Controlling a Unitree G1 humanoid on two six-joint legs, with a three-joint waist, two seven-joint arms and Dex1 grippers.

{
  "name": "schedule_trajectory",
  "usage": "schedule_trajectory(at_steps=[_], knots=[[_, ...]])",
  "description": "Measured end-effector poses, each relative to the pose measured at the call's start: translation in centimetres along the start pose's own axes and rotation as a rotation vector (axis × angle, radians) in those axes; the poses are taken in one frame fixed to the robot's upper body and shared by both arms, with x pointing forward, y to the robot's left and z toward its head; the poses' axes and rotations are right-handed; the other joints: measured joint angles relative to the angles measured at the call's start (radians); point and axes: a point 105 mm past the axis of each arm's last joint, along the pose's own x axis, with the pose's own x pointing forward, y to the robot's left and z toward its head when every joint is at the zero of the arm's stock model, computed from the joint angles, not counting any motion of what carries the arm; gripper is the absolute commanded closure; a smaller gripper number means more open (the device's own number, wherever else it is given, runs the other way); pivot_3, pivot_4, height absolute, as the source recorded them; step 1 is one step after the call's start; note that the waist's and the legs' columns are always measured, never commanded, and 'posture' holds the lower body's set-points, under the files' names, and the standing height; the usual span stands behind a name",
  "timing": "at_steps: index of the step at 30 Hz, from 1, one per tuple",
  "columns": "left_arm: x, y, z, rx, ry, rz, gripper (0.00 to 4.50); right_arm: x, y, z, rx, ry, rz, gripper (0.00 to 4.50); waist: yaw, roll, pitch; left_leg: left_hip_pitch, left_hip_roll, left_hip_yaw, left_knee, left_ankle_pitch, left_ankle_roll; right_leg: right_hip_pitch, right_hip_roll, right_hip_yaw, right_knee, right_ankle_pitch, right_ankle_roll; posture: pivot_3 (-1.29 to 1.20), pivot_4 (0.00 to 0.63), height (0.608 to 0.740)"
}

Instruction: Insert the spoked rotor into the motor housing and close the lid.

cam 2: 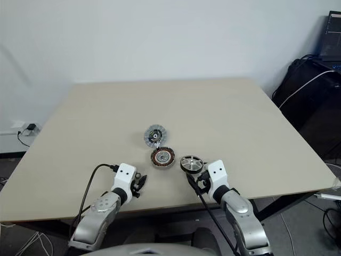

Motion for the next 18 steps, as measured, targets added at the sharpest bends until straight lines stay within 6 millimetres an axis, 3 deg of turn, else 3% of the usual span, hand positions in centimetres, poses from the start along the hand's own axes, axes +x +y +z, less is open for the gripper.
schedule_trajectory(at_steps=[2,10,12,18], knots=[[-0.1,0.0,0.0,-0.004,0.003,0.001,3.81,0.0,0.0,0.0,0.001,0.0,-0.001,0.0,-0.004,0.0,0.0,0.0,0.0,0.0,0.0,0.0,0.0,0.0,0.0,0.0,0.0,0.0,0.0,0.0,0.0,0.74],[-0.7,0.3,0.4,-0.048,-0.018,0.021,3.83,0.0,-0.1,0.0,0.003,-0.002,-0.006,0.0,-0.005,-0.002,0.002,-0.001,0.0,0.0,-0.001,0.0,0.0,-0.001,-0.001,0.0,-0.001,0.0,0.0,0.0,0.0,0.74],[-0.9,0.7,1.5,-0.06,-0.06,0.039,3.83,0.0,-0.1,0.0,0.004,-0.002,-0.007,0.0,-0.003,-0.003,0.003,-0.002,0.0,0.0,0.0,0.0,0.0,-0.002,-0.001,0.0,0.0,0.0,0.0,0.0,0.0,0.74],[0.2,0.3,7.4,-0.01,-0.232,0.008,3.83,0.2,0.0,0.1,0.01,-0.008,-0.005,0.0,0.016,-0.004,0.003,-0.002,-0.001,0.0,0.0,0.0,0.0,-0.001,0.0,-0.001,0.0,0.0,0.0,0.0,0.0,0.74]])
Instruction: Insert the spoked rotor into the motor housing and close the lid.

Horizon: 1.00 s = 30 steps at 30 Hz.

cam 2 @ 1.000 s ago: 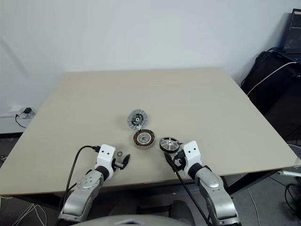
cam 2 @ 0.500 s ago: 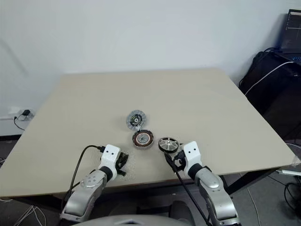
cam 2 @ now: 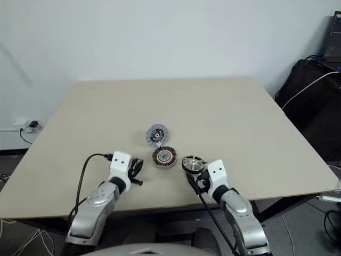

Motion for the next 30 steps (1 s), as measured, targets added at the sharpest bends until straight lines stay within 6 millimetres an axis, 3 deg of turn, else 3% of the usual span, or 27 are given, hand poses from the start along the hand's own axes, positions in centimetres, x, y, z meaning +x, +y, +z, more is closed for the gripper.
schedule_trajectory(at_steps=[4,15,22,30], knots=[[1.4,-1.3,1.9,0.027,-0.041,-0.072,3.83,0.1,0.1,0.1,0.003,-0.004,0.001,0.0,0.001,0.0,0.0,0.0,0.0,0.0,0.0,0.003,0.004,0.0,0.006,0.001,0.0,0.0,0.0,0.0,0.0,0.74],[4.8,-3.0,0.0,0.046,0.084,-0.185,3.83,0.2,0.3,-0.2,0.004,0.002,-0.012,0.0,0.002,-0.002,0.001,0.0,0.0,0.0,0.001,0.003,0.005,0.0,0.007,0.001,0.0,0.0,0.0,0.0,0.0,0.74],[5.4,-3.9,-1.6,0.022,0.146,-0.214,3.83,0.1,0.4,-0.3,0.014,0.0,-0.02,0.0,0.003,-0.003,0.002,0.0,0.0,0.0,0.001,0.003,0.005,0.0,0.007,0.002,0.0,0.0,-0.001,0.0,0.0,0.74],[5.8,-4.4,-1.4,0.018,0.138,-0.237,3.83,0.2,0.4,-0.2,0.016,-0.004,-0.021,0.0,0.003,-0.003,0.002,0.0,0.0,0.0,0.001,0.003,0.005,0.0,0.007,0.002,0.0,0.001,-0.001,0.0,0.0,0.74]])
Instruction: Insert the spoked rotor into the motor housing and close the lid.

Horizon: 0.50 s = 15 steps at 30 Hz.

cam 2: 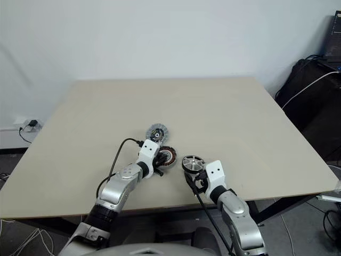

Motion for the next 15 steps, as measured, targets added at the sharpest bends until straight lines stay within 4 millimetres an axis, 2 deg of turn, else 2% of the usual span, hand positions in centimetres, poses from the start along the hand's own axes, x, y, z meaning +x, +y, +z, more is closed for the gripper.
schedule_trajectory(at_steps=[2,4,8,12,15], knots=[[0.1,0.0,-0.1,0.005,0.003,0.0,3.83,0.0,0.0,0.0,-0.001,-0.001,0.0,0.0,0.0,0.0,0.0,0.0,0.0,0.0,0.0,0.0,0.0,0.0,0.0,0.0,0.0,0.0,0.0,0.0,0.0,0.74],[0.2,0.0,-0.2,0.006,0.007,0.0,3.09,0.0,0.0,0.1,-0.002,-0.003,0.0,0.0,0.0,0.0,0.0,0.0,0.0,0.0,0.0,0.0,0.0,0.0,0.0,0.0,0.0,0.0,0.0,0.0,0.0,0.74],[0.2,0.0,-0.2,0.008,0.008,0.007,1.89,0.0,0.0,0.3,-0.004,-0.007,-0.004,0.0,0.0,0.0,0.0,0.0,0.0,0.0,0.0,0.0,0.0,0.0,0.0,0.0,0.0,0.0,0.0,0.0,0.0,0.74],[-0.1,0.0,-0.1,0.009,-0.007,0.013,1.89,0.0,0.0,0.4,-0.005,-0.007,-0.008,0.0,0.0,0.0,0.0,0.0,0.0,0.0,0.0,0.0,0.0,0.0,-0.001,0.0,0.0,0.001,-0.001,0.0,0.0,0.74],[-1.0,-0.4,1.0,0.003,-0.075,0.012,1.89,0.0,0.0,0.3,-0.005,-0.001,-0.007,0.0,0.0,0.0,0.0,0.0,0.0,0.0,-0.001,0.0,0.0,0.0,-0.005,0.0,0.0,0.002,-0.004,0.0,0.0,0.74]])
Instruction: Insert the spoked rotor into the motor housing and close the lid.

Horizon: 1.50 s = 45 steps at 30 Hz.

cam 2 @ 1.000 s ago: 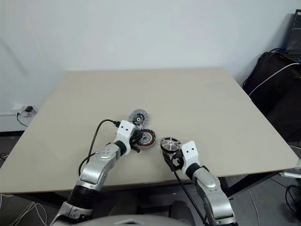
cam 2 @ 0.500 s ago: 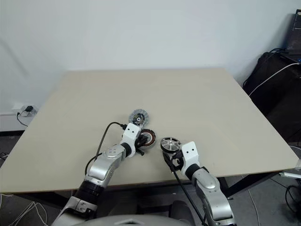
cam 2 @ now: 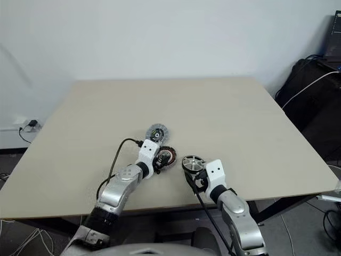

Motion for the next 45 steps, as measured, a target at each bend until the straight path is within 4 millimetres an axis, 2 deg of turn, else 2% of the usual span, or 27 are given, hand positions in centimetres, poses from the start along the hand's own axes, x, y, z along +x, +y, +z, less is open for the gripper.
schedule_trajectory(at_steps=[3,5,9,12,15,18,22,25,27,33,40,45], knots=[[-1.2,-0.4,1.9,-0.017,-0.095,-0.011,2.47,0.0,0.0,0.0,-0.001,0.004,0.002,0.0,0.0,0.0,0.0,0.0,0.0,0.0,0.0,0.0,0.0,0.0,-0.001,0.0,0.0,0.0,0.0,0.0,0.0,0.74],[-2.2,-0.7,2.7,-0.035,-0.144,-0.016,3.11,0.0,0.0,0.0,0.0,0.005,0.003,0.0,-0.001,0.0,0.0,0.0,0.0,0.0,0.0,-0.001,-0.002,0.0,-0.001,0.0,0.0,0.0,0.0,0.0,0.0,0.74],[-4.5,-0.2,2.3,-0.048,-0.168,0.031,4.44,0.4,0.3,0.5,0.04,-0.013,0.01,0.0,-0.004,0.001,0.0,0.0,0.0,0.0,0.0,-0.001,-0.002,0.0,-0.001,0.0,0.0,-0.002,0.004,0.0,0.0,0.74],[-6.0,0.9,0.6,-0.058,-0.141,0.111,4.48,0.9,0.3,1.6,0.035,-0.029,0.012,0.0,-0.003,0.001,0.0,0.0,0.0,0.0,0.0,-0.001,-0.002,0.0,-0.001,0.0,0.0,-0.003,0.004,0.0,0.0,0.74],[-8.2,2.6,-1.6,-0.038,-0.125,0.241,4.5,1.8,0.4,3.1,0.0,-0.04,0.024,0.58,-0.004,0.0,0.001,0.0,0.0,0.0,0.0,-0.002,-0.003,-0.001,-0.001,0.0,0.0,-0.003,0.004,0.0,0.0,0.74],[-9.6,2.8,-2.4,-0.026,-0.152,0.296,4.5,2.7,1.1,4.1,-0.028,-0.032,0.055,1.51,-0.001,0.0,0.001,0.0,0.0,0.0,0.0,-0.002,-0.004,0.0,-0.002,-0.001,0.0,-0.003,0.004,0.0,0.0,0.74],[-10.4,1.9,-3.8,-0.038,-0.153,0.279,4.5,4.3,2.7,5.1,-0.065,-0.006,0.12,2.79,0.0,0.0,0.001,0.0,0.0,0.0,0.0,-0.003,-0.004,-0.001,-0.003,-0.001,0.0,-0.003,0.004,0.0,0.0,0.74],[-10.6,0.8,-5.3,-0.068,-0.131,0.255,4.5,5.9,4.3,4.8,-0.093,0.056,0.18,3.78,-0.004,0.0,0.002,0.0,0.0,0.0,0.0,-0.003,-0.004,-0.002,-0.002,-0.001,0.0,-0.003,0.004,0.0,0.0,0.74],[-10.7,0.5,-5.6,-0.081,-0.133,0.259,4.5,6.6,5.1,4.1,-0.111,0.102,0.209,4.44,-0.004,0.001,0.002,-0.001,0.0,0.0,0.0,-0.003,-0.004,-0.002,-0.002,-0.002,0.0,-0.003,0.004,0.0,0.0,0.74],[-10.6,0.4,-5.4,-0.094,-0.154,0.276,4.5,8.2,6.3,3.9,-0.13,0.157,0.244,4.48,-0.004,0.001,0.002,-0.003,0.0,0.001,0.0,-0.002,-0.002,-0.005,-0.001,-0.002,0.0,-0.001,0.0,0.0,0.0,0.74],[-10.4,0.1,-5.1,-0.103,-0.164,0.269,4.5,10.0,5.8,5.2,-0.174,0.15,0.197,4.48,-0.013,0.002,0.002,-0.004,0.0,0.001,-0.001,-0.001,-0.001,-0.007,0.004,-0.001,0.001,0.0,-0.001,0.0,0.0,0.74],[-10.0,0.1,-4.9,-0.115,-0.176,0.267,4.5,10.8,5.5,3.9,-0.171,0.215,0.192,4.48,-0.024,0.002,0.002,-0.004,0.0,0.001,-0.001,0.0,0.0,-0.007,0.004,-0.001,0.001,0.001,-0.001,0.0,0.0,0.74]])
